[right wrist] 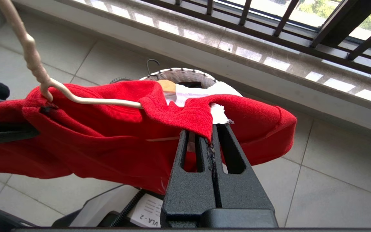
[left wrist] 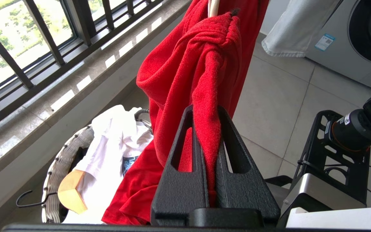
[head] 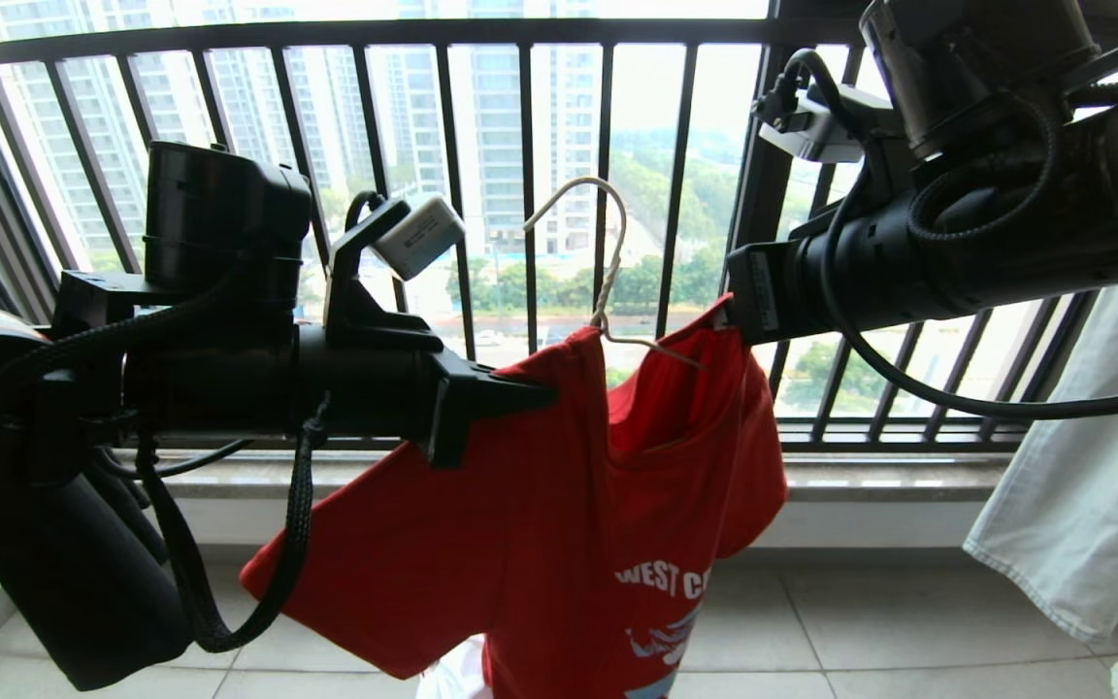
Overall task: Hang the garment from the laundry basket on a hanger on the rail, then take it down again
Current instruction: Hang the clothes on the clothes rack
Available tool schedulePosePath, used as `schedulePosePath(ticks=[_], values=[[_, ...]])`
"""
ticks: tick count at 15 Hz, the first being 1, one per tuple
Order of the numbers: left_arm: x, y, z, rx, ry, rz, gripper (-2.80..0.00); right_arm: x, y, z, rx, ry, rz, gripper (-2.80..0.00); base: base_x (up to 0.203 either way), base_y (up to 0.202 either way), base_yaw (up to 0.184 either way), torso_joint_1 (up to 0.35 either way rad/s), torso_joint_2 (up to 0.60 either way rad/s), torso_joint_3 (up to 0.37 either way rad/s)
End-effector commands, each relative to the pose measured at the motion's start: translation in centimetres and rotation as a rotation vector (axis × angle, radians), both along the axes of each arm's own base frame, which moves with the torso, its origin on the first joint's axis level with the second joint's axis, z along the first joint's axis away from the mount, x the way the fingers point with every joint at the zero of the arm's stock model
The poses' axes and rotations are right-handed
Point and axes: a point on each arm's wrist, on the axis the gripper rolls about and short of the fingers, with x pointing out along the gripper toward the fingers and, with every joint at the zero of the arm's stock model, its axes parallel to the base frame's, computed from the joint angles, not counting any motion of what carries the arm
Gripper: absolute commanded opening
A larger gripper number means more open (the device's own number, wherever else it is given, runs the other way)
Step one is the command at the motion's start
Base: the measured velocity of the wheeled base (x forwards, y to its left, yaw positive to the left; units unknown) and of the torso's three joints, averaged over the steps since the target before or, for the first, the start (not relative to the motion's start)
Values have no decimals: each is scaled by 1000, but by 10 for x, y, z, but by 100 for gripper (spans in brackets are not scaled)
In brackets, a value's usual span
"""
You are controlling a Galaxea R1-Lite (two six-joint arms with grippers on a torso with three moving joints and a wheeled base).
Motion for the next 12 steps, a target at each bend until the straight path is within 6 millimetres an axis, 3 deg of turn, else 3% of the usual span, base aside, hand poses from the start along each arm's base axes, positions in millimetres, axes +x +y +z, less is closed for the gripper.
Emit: schedulePosePath(ticks=[1,7,12], values=[[1,-5,-7,4,12,-14,-280,-12,11,2,-22,-21,46,-280,0,0,0,0,0,0],[8,-9,-10,-37,-11,-6,-280,-40,36,7,-61,-81,87,-280,0,0,0,0,0,0],[4,-14,-9,-105,-71,28,-280,-40,54,14,-57,-229,-34,-280,0,0,0,0,0,0]])
